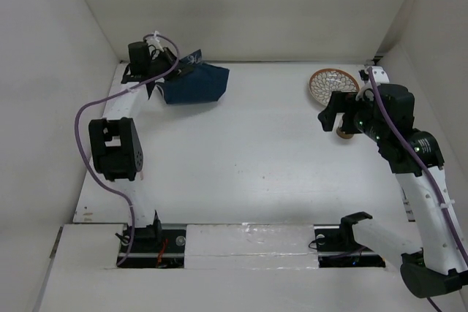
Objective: Set the dinner table for one person
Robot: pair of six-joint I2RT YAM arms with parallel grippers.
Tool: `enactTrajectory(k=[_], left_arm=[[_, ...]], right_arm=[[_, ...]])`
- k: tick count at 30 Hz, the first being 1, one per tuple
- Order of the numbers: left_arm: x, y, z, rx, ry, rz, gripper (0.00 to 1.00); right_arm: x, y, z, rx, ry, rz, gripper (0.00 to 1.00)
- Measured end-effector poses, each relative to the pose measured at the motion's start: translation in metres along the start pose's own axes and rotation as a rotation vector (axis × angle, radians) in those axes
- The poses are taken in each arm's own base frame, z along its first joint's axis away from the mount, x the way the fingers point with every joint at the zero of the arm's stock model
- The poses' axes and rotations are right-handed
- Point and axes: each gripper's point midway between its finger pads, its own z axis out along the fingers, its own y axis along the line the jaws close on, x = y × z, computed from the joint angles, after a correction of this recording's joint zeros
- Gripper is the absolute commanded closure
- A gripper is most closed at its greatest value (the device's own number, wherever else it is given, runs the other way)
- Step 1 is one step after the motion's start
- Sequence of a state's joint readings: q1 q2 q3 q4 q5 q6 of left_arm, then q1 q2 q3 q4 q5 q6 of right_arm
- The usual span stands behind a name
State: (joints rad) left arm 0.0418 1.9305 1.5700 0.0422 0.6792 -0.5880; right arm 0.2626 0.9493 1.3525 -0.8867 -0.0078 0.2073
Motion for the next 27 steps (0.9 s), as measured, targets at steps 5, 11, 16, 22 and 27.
enactTrajectory(k=[5, 11, 16, 22, 27], left_arm=[[0.038, -0.06, -0.001, 0.158, 0.042, 0.086, 0.89], [0.138, -0.104, -0.021, 0.252, 0.169, 0.156, 0.6], [0.245, -0.155, -0.05, 0.35, 0.324, 0.247, 0.41], [0.296, -0.202, -0.125, 0.413, 0.331, 0.317, 0.0], [0.221, -0.201, -0.141, 0.223, 0.059, 0.272, 0.0]], right_arm=[[-0.002, 0.001, 0.0, -0.002, -0.009, 0.007, 0.0], [-0.004, 0.0, 0.0, -0.001, -0.025, 0.011, 0.0], [-0.001, -0.003, -0.001, 0.013, -0.028, 0.014, 0.0], [0.013, -0.007, 0.011, 0.026, -0.015, 0.02, 0.0], [0.038, 0.002, 0.048, -0.038, 0.049, 0.029, 0.0]])
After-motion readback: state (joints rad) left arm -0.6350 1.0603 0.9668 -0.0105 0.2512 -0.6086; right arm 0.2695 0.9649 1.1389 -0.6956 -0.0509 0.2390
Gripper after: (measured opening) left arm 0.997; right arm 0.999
